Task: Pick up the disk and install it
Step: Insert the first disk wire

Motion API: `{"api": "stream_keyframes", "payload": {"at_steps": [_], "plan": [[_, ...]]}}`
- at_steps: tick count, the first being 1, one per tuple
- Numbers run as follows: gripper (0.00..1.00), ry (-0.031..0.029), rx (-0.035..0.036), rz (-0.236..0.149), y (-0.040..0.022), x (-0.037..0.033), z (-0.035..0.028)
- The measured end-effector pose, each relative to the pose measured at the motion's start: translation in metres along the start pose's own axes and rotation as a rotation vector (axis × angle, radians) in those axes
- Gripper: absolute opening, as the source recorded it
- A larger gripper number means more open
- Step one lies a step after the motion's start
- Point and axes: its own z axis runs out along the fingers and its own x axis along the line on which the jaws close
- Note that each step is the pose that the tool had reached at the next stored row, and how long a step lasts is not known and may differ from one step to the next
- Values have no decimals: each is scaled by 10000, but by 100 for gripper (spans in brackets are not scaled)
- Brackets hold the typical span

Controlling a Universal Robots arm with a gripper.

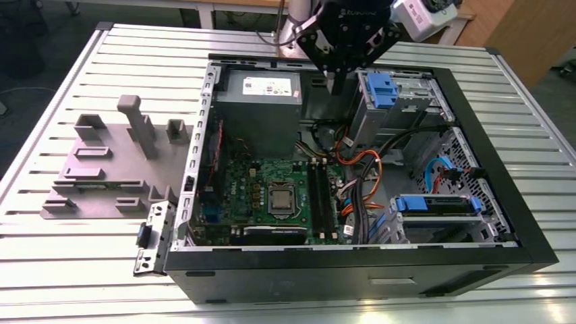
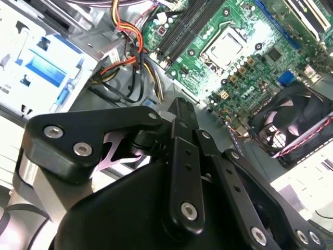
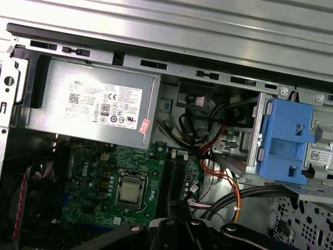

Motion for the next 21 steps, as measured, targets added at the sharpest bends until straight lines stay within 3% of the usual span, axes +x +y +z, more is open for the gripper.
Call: {"api": "stream_keyframes", "payload": {"at_steps": [13, 21], "plan": [[11, 4, 24, -2, -20, -17, 1], [11, 5, 28, -1, -211, -11, 9]]}}
